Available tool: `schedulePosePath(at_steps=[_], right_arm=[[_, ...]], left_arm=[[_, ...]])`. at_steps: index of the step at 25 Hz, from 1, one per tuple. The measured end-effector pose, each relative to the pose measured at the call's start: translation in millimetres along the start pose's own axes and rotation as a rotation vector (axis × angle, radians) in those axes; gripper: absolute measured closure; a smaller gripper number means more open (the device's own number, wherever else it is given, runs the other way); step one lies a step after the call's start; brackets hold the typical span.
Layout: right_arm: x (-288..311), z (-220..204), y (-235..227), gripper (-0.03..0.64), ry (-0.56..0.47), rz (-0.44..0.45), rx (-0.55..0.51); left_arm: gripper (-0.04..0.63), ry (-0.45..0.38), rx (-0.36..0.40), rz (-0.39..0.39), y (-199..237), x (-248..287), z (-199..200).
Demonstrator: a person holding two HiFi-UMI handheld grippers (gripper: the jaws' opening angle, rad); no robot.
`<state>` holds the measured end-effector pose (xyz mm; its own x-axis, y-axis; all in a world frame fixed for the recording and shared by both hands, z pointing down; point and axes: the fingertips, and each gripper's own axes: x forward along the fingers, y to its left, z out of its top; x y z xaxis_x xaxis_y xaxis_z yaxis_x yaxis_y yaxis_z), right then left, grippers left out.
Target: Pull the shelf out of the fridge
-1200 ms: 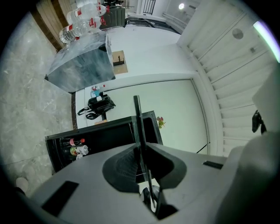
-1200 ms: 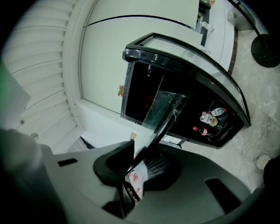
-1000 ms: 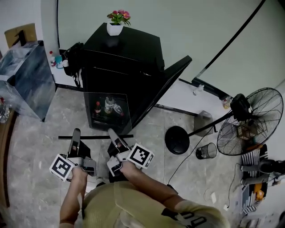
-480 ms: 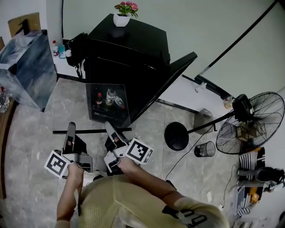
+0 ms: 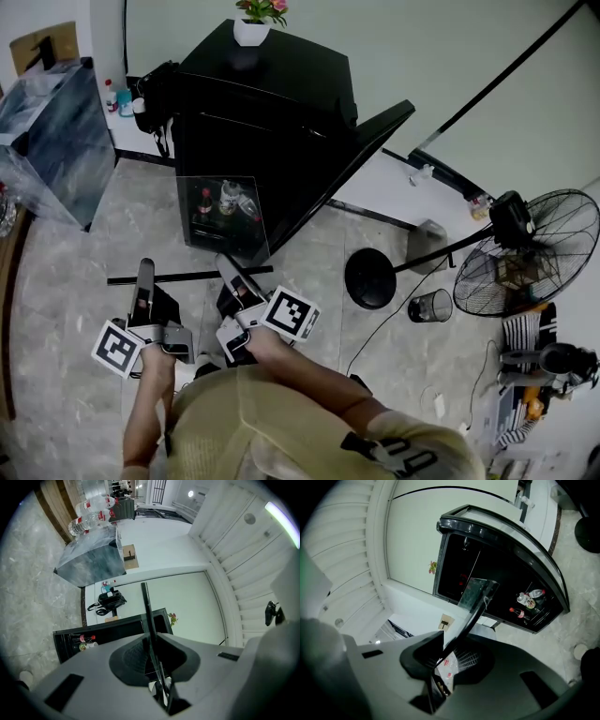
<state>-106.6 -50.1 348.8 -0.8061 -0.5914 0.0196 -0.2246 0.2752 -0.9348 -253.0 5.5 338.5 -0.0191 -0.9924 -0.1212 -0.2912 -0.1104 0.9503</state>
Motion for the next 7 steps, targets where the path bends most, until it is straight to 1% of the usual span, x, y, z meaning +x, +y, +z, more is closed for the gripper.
schedulePosePath(at_steps=[7], right_arm=[[-0.5, 2.1, -7.0, 0.54, -0.006, -0.006, 0.004]], left_arm=[[0.552, 0.005, -0.002, -0.015, 2.2, 4.5, -4.4]])
